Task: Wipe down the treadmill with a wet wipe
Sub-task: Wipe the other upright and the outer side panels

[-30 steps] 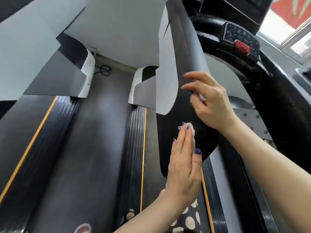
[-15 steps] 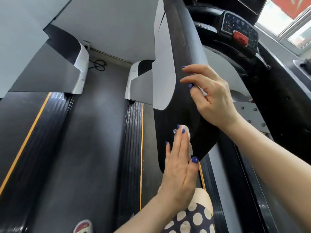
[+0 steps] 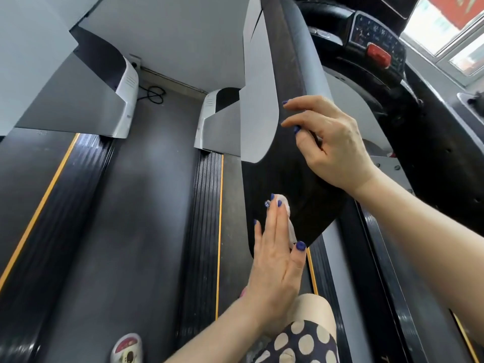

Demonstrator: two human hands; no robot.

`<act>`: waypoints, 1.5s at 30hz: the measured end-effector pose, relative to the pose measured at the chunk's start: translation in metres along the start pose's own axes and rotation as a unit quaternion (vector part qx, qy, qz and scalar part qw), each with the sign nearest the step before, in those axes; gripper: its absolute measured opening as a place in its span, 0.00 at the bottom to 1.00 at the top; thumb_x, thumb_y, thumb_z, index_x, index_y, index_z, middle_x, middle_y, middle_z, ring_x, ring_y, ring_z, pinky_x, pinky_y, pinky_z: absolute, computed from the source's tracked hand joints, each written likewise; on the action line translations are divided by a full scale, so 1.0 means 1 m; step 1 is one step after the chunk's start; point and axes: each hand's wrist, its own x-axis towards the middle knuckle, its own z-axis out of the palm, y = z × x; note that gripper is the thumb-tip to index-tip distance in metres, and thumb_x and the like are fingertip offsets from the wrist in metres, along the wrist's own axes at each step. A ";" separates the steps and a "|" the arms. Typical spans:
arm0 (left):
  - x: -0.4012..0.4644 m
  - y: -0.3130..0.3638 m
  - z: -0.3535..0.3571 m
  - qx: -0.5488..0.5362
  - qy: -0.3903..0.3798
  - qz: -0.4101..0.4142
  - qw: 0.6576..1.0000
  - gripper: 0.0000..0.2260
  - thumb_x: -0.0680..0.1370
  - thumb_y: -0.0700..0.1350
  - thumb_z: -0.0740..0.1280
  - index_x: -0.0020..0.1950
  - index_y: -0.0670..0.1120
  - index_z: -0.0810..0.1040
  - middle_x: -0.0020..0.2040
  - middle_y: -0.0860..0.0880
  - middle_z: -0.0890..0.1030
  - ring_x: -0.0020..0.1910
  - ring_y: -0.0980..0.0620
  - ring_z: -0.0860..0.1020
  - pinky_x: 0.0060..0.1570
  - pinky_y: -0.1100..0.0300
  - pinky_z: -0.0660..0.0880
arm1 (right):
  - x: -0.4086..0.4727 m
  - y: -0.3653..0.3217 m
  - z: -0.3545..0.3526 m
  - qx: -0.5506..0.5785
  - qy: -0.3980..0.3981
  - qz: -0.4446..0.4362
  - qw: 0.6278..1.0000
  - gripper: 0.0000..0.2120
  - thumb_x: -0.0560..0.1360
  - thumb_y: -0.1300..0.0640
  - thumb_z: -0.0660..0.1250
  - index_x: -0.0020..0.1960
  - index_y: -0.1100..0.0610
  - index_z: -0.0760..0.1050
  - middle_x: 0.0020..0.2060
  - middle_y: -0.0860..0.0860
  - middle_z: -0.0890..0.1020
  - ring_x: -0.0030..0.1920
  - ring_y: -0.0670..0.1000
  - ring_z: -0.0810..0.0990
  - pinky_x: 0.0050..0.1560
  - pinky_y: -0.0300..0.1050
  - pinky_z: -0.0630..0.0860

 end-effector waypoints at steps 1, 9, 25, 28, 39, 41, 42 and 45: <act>0.006 -0.003 -0.001 0.006 -0.002 -0.007 1.000 0.31 0.82 0.66 0.38 0.81 0.53 0.36 0.81 0.60 0.34 0.80 0.60 0.37 0.78 0.56 0.34 | 0.000 0.000 0.000 -0.008 -0.006 -0.005 1.000 0.12 0.78 0.65 0.61 0.52 0.64 0.83 0.60 0.58 0.80 0.61 0.56 0.79 0.62 0.52 0.77; 0.035 -0.006 -0.010 -0.052 0.017 -0.052 0.997 0.28 0.83 0.62 0.44 0.79 0.59 0.35 0.78 0.66 0.34 0.77 0.68 0.35 0.75 0.64 0.33 | 0.003 -0.005 -0.003 -0.062 -0.105 -0.054 0.991 0.12 0.79 0.62 0.61 0.53 0.62 0.83 0.59 0.56 0.82 0.60 0.56 0.80 0.61 0.58 0.75; -0.024 -0.040 0.005 -0.049 -0.016 -0.064 0.997 0.30 0.85 0.61 0.45 0.81 0.54 0.33 0.79 0.64 0.32 0.79 0.61 0.35 0.74 0.66 0.31 | 0.005 -0.013 0.000 -0.075 -0.168 -0.123 0.975 0.11 0.78 0.60 0.64 0.46 0.62 0.84 0.51 0.55 0.85 0.51 0.57 0.83 0.50 0.58 0.78; -0.017 -0.050 0.005 -0.016 -0.031 -0.089 0.995 0.28 0.87 0.47 0.50 0.79 0.56 0.34 0.77 0.67 0.28 0.77 0.65 0.33 0.77 0.62 0.33 | 0.007 -0.012 -0.001 -0.077 -0.183 -0.132 0.971 0.11 0.78 0.60 0.63 0.46 0.62 0.84 0.51 0.55 0.85 0.51 0.57 0.83 0.50 0.58 0.78; 0.026 -0.061 -0.007 -0.115 -0.026 -0.205 0.972 0.21 0.87 0.49 0.45 0.72 0.63 0.36 0.75 0.66 0.37 0.75 0.65 0.37 0.80 0.48 0.43 | 0.008 -0.011 0.000 -0.068 -0.171 -0.127 0.975 0.11 0.78 0.61 0.63 0.45 0.63 0.84 0.50 0.55 0.85 0.49 0.58 0.83 0.50 0.58 0.78; 0.044 -0.064 -0.012 -0.134 -0.016 -0.217 0.967 0.21 0.88 0.49 0.45 0.74 0.63 0.35 0.79 0.64 0.39 0.78 0.64 0.39 0.80 0.46 0.44 | 0.008 -0.011 0.001 -0.063 -0.165 -0.127 0.976 0.11 0.77 0.61 0.63 0.45 0.63 0.84 0.50 0.55 0.85 0.49 0.58 0.83 0.49 0.58 0.78; 0.046 -0.064 -0.012 -0.136 -0.010 -0.217 0.967 0.21 0.88 0.50 0.46 0.74 0.64 0.36 0.80 0.62 0.39 0.79 0.63 0.40 0.80 0.46 0.45 | 0.008 -0.011 0.001 -0.060 -0.162 -0.126 0.977 0.11 0.78 0.61 0.63 0.45 0.63 0.84 0.49 0.55 0.85 0.49 0.58 0.83 0.49 0.58 0.78; 0.037 -0.062 -0.008 -0.126 0.002 -0.156 0.980 0.22 0.87 0.53 0.46 0.75 0.64 0.38 0.79 0.65 0.38 0.78 0.64 0.39 0.81 0.47 0.43 | 0.007 -0.010 0.000 -0.054 -0.154 -0.124 0.979 0.11 0.78 0.60 0.64 0.44 0.63 0.84 0.49 0.55 0.85 0.49 0.57 0.84 0.49 0.58 0.78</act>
